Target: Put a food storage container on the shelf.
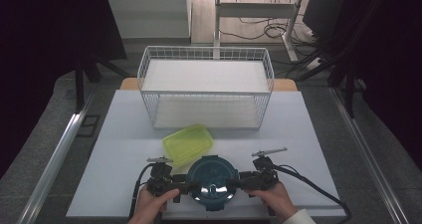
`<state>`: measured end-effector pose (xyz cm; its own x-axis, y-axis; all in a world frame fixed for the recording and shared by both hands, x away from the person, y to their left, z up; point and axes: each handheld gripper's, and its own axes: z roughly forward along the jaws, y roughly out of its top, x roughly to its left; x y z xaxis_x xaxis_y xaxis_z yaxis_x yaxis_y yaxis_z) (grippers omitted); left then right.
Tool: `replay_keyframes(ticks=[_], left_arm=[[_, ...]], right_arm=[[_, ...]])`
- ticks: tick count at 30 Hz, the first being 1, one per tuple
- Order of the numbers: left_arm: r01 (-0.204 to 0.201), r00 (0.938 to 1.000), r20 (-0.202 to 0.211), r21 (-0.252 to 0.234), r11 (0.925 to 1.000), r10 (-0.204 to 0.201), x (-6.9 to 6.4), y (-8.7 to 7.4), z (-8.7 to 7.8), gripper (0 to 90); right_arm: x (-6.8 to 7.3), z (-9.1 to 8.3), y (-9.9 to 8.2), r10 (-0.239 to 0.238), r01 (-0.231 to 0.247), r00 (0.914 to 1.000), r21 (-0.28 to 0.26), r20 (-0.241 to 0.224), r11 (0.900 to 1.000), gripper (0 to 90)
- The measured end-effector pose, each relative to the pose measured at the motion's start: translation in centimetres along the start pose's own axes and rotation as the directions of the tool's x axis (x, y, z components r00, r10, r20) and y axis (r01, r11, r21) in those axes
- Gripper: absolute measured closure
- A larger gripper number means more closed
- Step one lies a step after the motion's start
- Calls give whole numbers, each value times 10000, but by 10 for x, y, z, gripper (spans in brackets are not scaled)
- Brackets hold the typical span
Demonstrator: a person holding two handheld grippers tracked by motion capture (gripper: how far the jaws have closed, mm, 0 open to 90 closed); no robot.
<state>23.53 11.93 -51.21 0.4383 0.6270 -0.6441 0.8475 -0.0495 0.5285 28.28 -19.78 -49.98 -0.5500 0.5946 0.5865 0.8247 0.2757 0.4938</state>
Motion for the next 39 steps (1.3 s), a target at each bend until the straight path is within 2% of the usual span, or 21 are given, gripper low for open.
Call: replay_keyframes(ticks=[7,13,17,19,21,23,27,31,39], left_arm=[[515,9981,318,202,9985,-522,8,0,9,132],[527,9967,609,272,9982,-543,7,0,12,176],[507,9968,603,258,9984,-521,5,1,12,208],[507,9970,577,211,9985,-518,5,1,11,234],[455,9983,356,41,9990,-456,3,2,8,267],[595,9975,368,24,9982,-596,3,2,7,287],[892,9948,487,5,9960,-891,6,2,6,314],[869,9951,460,54,9962,-870,6,2,5,316],[1075,9921,629,266,9939,-1090,7,0,5,298]], right_arm=[[-3,6,1,380,-376,9990,153,-221,9992,125],[-5,12,2,678,-658,9959,338,-602,9973,122],[-5,15,1,865,-817,9903,480,-1087,9955,190],[-5,15,2,966,-910,9892,547,-1101,9943,195],[-6,13,3,1071,-1003,9881,653,-1106,9928,223],[-5,10,4,990,-942,9900,508,-1005,9943,274],[-5,9,4,1064,-1026,9898,448,-946,9937,281],[-5,8,4,1112,-1075,9888,419,-997,9933,294],[-7,8,3,1197,-1160,9867,390,-1100,9925,298]])
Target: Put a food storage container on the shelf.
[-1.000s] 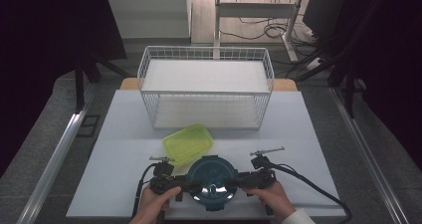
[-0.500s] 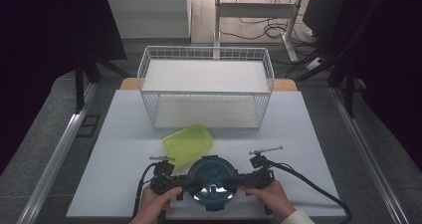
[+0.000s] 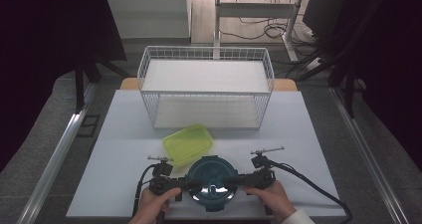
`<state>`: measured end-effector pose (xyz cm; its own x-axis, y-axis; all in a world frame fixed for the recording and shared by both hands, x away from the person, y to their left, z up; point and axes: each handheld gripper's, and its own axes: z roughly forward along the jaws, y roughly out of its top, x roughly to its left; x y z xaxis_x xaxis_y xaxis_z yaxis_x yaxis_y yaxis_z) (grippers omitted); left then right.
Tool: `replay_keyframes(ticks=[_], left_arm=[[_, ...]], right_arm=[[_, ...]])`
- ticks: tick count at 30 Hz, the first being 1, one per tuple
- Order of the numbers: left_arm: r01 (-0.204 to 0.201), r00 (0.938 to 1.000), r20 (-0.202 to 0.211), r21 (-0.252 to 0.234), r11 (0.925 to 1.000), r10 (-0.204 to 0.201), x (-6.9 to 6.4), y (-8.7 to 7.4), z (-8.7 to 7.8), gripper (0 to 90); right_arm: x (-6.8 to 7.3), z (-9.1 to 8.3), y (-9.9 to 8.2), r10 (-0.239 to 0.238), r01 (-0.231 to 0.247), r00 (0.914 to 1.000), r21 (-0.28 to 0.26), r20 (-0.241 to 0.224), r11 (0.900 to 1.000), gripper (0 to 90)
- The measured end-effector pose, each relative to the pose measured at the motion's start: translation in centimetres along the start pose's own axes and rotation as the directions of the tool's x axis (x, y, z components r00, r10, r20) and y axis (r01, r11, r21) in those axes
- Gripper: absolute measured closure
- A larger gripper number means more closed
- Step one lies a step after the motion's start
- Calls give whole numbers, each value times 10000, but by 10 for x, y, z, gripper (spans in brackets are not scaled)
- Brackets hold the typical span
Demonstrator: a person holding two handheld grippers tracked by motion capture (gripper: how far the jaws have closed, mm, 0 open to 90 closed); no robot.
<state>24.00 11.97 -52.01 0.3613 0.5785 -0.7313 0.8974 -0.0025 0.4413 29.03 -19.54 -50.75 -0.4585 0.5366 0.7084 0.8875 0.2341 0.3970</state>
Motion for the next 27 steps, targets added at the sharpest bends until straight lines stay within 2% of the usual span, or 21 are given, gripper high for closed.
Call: replay_keyframes(ticks=[11,14,16,27], left_arm=[[383,9992,-59,-147,9992,-384,-2,-1,-1,318],[338,9994,-66,-147,9993,-339,-3,-1,-2,336],[165,9997,-184,-201,9997,-169,-7,-3,-4,343],[7,9995,-310,-444,9990,-21,-15,-6,-8,378]], right_arm=[[1,-1,-2,386,-387,9992,53,49,9992,307],[2,-2,-2,420,-420,9991,6,90,9991,321],[4,-4,-2,418,-417,9990,-85,126,9991,337],[11,-9,-7,619,-601,9975,-529,327,9968,366]])
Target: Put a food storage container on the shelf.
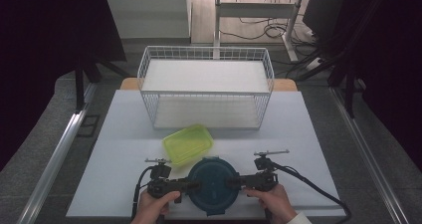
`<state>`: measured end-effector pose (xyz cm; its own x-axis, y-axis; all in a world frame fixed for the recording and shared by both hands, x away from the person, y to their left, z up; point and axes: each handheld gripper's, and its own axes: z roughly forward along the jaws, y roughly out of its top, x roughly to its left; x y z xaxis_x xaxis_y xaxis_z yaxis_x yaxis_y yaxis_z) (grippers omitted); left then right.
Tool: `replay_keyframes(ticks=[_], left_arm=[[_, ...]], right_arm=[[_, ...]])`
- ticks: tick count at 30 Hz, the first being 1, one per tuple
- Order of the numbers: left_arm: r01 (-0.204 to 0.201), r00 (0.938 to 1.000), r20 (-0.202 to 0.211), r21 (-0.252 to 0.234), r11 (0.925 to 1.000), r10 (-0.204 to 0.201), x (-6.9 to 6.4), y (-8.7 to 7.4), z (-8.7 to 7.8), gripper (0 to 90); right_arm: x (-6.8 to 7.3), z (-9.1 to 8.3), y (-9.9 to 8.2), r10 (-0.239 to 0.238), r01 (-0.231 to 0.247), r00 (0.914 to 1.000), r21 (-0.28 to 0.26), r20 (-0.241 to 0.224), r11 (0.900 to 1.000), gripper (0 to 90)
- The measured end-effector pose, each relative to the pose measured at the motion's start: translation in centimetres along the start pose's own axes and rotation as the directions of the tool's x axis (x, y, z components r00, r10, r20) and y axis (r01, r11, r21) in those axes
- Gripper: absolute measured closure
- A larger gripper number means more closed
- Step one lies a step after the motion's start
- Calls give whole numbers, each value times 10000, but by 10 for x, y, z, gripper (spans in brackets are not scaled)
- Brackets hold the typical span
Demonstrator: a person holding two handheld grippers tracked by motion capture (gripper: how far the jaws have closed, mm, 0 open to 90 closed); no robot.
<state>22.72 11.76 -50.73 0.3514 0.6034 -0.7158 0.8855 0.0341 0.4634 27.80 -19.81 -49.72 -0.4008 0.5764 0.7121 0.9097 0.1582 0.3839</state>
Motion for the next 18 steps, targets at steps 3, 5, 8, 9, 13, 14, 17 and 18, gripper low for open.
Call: replay_keyframes(ticks=[3,5,8,9,13,14,17,18], left_arm=[[-92,10000,-27,-6,10000,92,-3,0,-1,391],[-208,9998,-25,-3,9998,208,-4,1,-2,400],[-298,9996,-26,-63,9995,298,-6,1,-2,410],[-336,9994,-33,-63,9994,335,-6,2,-2,411],[-464,9989,-70,-76,9989,464,-8,3,-2,418],[-507,9987,-93,-77,9987,507,-9,3,-1,419],[-604,9981,-127,-71,9981,603,-10,5,-1,421],[-627,9980,-129,-65,9980,626,-11,5,-1,422]], right_arm=[[0,-2,0,16,-16,10000,-79,36,10000,373],[1,-4,0,65,-64,10000,-191,68,9998,375],[1,-5,1,53,-50,9999,-282,88,9996,377],[2,-6,1,47,-44,9999,-313,113,9995,377],[2,-8,2,13,-6,9999,-408,165,9992,376],[2,-8,2,8,0,9999,-432,167,9991,375],[3,-9,3,-57,66,9998,-500,200,9987,375],[3,-10,4,-79,91,9997,-511,225,9987,375]])
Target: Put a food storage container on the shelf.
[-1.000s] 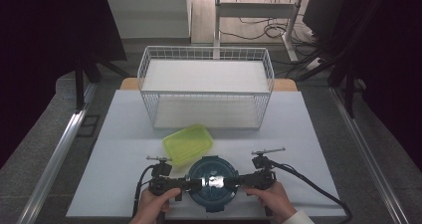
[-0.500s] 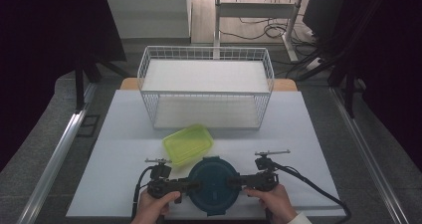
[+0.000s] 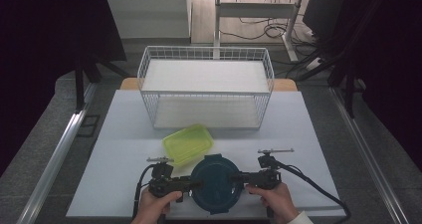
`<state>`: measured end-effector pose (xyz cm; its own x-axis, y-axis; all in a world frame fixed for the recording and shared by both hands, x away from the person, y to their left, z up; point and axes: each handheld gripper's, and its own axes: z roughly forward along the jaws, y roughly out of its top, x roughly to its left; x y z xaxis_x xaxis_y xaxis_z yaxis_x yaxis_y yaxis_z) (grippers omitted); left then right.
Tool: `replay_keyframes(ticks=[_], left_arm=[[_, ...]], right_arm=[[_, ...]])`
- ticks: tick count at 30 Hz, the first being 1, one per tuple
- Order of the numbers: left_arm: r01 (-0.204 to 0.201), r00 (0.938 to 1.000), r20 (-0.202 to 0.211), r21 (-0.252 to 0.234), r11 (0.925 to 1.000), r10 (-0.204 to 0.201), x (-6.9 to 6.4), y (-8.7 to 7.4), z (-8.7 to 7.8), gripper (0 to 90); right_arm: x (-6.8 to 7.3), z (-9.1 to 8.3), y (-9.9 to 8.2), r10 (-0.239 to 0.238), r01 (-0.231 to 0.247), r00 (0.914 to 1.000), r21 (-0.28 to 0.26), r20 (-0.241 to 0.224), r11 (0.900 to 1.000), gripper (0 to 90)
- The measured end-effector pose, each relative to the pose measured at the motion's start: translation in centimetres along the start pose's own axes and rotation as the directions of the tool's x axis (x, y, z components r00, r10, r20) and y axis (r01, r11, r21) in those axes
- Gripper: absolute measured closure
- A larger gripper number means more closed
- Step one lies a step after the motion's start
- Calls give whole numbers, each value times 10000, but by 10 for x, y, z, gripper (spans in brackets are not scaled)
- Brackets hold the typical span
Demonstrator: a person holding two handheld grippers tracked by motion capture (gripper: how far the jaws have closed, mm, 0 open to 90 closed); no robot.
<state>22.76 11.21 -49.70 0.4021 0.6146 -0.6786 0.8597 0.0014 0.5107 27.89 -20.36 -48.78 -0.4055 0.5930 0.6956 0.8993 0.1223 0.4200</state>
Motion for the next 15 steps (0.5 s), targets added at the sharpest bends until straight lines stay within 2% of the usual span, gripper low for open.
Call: replay_keyframes(ticks=[10,15], left_arm=[[-146,9999,22,-91,9999,146,-3,8,1,425],[-105,9999,102,-163,9998,107,-3,15,0,425]], right_arm=[[1,-5,5,-180,181,9998,-201,57,9996,374],[6,-8,10,-569,578,9981,-361,243,9977,374]])
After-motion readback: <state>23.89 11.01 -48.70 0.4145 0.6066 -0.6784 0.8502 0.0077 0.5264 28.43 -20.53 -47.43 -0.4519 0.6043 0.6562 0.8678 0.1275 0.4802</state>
